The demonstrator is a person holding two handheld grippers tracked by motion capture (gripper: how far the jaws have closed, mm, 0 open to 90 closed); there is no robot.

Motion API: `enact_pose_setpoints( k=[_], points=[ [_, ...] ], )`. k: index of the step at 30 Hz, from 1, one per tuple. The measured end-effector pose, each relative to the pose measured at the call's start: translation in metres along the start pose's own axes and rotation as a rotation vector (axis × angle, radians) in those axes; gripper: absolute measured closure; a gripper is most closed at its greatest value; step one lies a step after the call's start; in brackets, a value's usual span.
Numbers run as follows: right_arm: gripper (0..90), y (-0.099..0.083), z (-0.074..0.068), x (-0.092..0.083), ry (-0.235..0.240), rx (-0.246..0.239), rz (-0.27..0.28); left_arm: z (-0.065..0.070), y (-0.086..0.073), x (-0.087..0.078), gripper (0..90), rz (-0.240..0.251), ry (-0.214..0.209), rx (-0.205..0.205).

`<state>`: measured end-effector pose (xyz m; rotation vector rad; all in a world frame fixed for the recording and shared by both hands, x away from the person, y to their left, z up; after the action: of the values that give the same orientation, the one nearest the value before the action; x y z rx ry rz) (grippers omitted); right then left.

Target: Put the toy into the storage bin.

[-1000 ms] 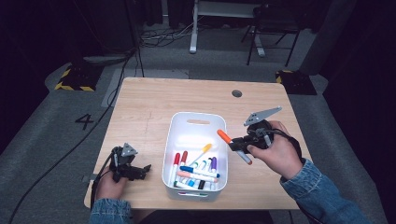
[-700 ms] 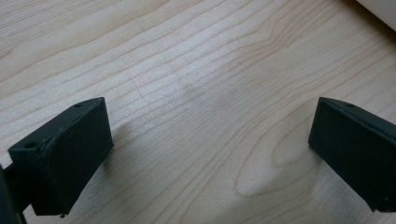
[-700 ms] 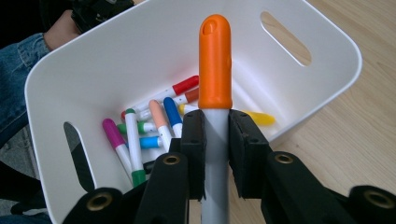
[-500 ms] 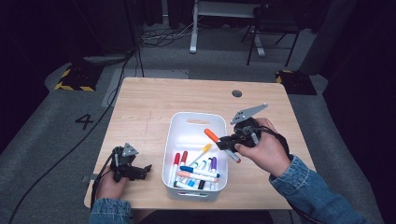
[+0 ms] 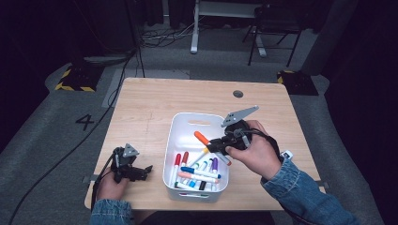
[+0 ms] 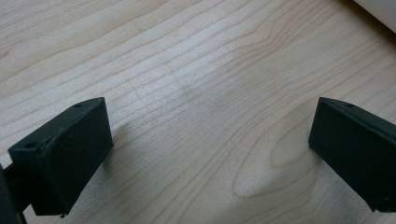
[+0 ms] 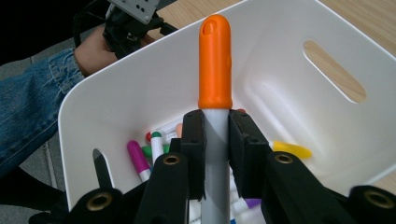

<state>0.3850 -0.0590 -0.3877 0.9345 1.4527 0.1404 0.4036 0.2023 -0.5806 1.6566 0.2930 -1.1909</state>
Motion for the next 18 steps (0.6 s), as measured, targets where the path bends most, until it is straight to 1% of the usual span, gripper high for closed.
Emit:
enact_pose_setpoints(
  k=[3, 6, 7, 8, 10, 11, 12, 13, 14, 15, 17, 18],
  points=[
    [77.4, 0.001, -0.006, 0.004, 0.017, 0.004, -0.005, 0.001, 0.0, 0.0, 0.0, 0.0, -0.007, -0.001],
    [77.5, -0.002, -0.01, 0.01, 0.026, -0.021, -0.021, 0.0, 0.0, 0.0, 0.0, 0.0, -0.002, 0.0],
    [77.5, -0.004, -0.011, 0.013, 0.024, -0.025, -0.032, 0.001, 0.0, 0.0, 0.0, 0.0, -0.006, -0.001],
    [77.5, -0.005, -0.012, 0.015, 0.03, -0.025, -0.036, 0.0, 0.0, 0.0, 0.0, 0.0, -0.002, 0.0],
    [77.5, -0.009, -0.012, 0.018, 0.019, -0.038, -0.056, 0.0, 0.0, 0.0, 0.0, 0.0, 0.0, 0.001],
    [77.5, -0.01, -0.013, 0.019, 0.017, -0.038, -0.061, 0.001, 0.0, 0.0, 0.0, 0.0, -0.006, -0.001],
    [77.5, -0.011, -0.014, 0.02, 0.019, -0.044, -0.062, 0.0, 0.0, 0.0, 0.0, 0.001, -0.001, 0.0],
    [77.5, -0.012, -0.014, 0.021, 0.014, -0.048, -0.069, 0.001, 0.0, 0.0, 0.0, 0.0, -0.006, 0.0],
    [77.5, -0.012, -0.016, 0.022, 0.015, -0.051, -0.07, 0.0, 0.0, 0.0, 0.0, 0.001, -0.001, 0.0],
    [77.5, -0.013, -0.016, 0.023, 0.007, -0.06, -0.08, 0.0, 0.0, 0.0, 0.0, 0.0, 0.001, 0.001],
    [77.5, -0.015, -0.017, 0.026, 0.001, -0.071, -0.088, 0.001, 0.0, 0.0, 0.0, 0.0, -0.007, -0.001],
    [77.5, -0.016, -0.018, 0.027, 0.004, -0.069, -0.095, 0.0, 0.0, 0.0, 0.0, 0.001, 0.0, 0.0]
  ],
)
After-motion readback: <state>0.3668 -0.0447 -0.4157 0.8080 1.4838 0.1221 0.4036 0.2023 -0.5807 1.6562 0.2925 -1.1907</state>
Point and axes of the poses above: each handheld gripper's, and its own axes: x roughly forward along the jaws, y roughly out of its top, z roughly to its right, the point moved 10 cm from there along x, roughly forward along the jaws, and after that the axes turned 5 degrees about -z, right-handed, at the moved point
